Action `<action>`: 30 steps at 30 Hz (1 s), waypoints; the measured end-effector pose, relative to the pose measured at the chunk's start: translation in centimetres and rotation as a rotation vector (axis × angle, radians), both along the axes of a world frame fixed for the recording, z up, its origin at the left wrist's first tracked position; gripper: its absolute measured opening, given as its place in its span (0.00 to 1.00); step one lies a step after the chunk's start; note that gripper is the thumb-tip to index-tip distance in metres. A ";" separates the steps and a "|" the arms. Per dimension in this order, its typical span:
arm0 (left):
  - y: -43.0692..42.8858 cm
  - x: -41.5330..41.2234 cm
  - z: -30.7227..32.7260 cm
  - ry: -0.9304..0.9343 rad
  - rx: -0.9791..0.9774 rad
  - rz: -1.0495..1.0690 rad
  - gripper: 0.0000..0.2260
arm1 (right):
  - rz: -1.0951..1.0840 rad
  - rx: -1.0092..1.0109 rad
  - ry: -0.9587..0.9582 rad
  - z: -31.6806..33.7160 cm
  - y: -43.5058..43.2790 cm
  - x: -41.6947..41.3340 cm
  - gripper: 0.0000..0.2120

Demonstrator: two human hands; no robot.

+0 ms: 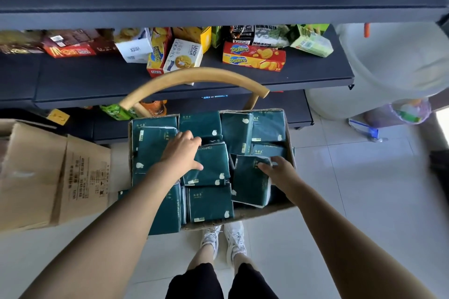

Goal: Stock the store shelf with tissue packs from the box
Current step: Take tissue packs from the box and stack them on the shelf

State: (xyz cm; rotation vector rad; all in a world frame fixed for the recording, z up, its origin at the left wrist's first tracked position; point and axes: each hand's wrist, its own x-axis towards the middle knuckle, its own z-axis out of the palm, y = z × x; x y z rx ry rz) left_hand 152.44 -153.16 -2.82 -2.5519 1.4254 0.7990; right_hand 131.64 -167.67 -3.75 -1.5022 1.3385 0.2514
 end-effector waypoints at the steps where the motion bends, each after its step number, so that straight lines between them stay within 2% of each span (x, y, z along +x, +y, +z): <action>1: 0.1 -0.1 0.4 0.083 -0.052 0.051 0.23 | -0.039 0.038 -0.033 0.2 -0.1 -0.2 0.16; 4: 0.5 -0.5 2.0 0.327 -0.142 0.183 0.15 | -0.156 0.168 -0.160 2.0 -0.3 -0.4 0.06; 8: 1.1 -0.7 5.2 0.484 -0.277 0.387 0.14 | -0.200 0.178 -0.251 5.2 -1.3 0.4 0.08; 12: 1.8 0.2 9.2 0.487 -0.431 0.555 0.18 | -0.083 0.055 -0.309 9.1 -2.3 2.1 0.11; 16: 3.3 1.1 13.7 0.459 -0.605 0.715 0.17 | 0.089 -0.049 -0.402 13.4 -2.9 4.1 0.15; 21: 6.5 2.1 19.1 0.520 -0.800 0.924 0.16 | 0.181 0.040 -0.545 18.7 -2.7 7.0 0.16; 24: 9.0 2.5 21.9 0.543 -0.873 0.979 0.14 | 0.265 0.092 -0.572 21.5 -2.1 8.9 0.26; 26: 10.7 2.7 23.9 0.556 -0.924 0.998 0.15 | 0.331 0.102 -0.606 23.3 -1.3 10.2 0.25; 28: 12.5 3.2 25.9 0.554 -0.964 1.017 0.17 | 0.371 0.103 -0.656 25.2 -0.2 11.4 0.19; 30: 14.2 3.7 28.0 0.550 -0.999 1.008 0.15 | 0.419 0.080 -0.696 27.1 1.1 12.7 0.15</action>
